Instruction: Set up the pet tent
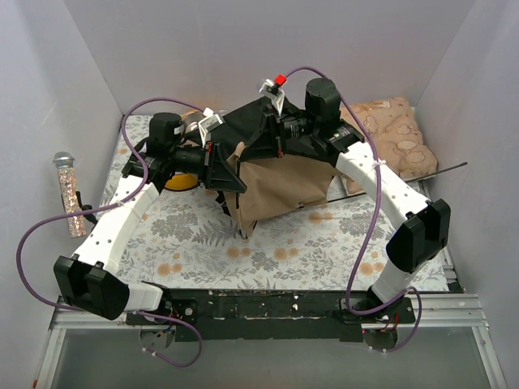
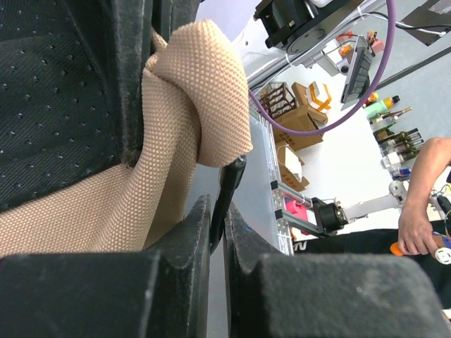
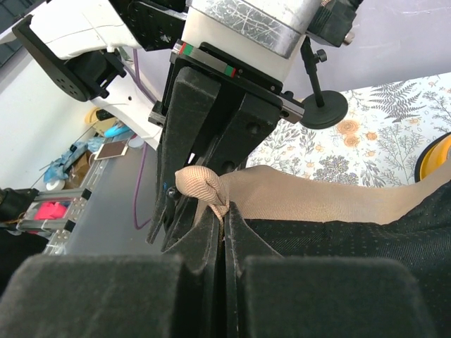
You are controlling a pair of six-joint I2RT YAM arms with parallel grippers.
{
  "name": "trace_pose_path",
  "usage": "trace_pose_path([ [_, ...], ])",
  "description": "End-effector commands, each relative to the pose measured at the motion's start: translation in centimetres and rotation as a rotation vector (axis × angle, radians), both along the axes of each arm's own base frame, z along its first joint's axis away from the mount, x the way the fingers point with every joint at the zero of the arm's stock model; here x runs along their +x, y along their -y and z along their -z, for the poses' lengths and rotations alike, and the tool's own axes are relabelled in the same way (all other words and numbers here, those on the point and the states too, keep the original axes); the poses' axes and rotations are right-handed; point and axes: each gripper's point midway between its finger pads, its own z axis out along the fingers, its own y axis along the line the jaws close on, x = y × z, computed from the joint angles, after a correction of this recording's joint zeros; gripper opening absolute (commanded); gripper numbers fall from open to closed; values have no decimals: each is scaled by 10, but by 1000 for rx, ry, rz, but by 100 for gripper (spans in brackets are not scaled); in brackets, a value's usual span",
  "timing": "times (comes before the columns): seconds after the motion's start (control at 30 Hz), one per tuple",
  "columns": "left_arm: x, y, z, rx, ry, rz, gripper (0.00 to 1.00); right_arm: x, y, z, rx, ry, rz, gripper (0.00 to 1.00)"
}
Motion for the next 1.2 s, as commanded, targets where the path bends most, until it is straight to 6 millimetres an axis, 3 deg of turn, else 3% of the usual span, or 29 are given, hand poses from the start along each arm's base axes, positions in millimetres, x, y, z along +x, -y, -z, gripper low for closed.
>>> trace_pose_path([
  [0.0, -20, -1, 17, 69, -263, 32, 0, -13, 16, -57, 165, 240, 33, 1],
  [0.4, -20, -1, 16, 63, -260, 33, 0, -28, 23, -58, 172, 261, -8, 1],
  [1.17, -21, 1, 10, 51, -235, 47, 0, -37, 12, -20, 93, 221, -18, 1],
])
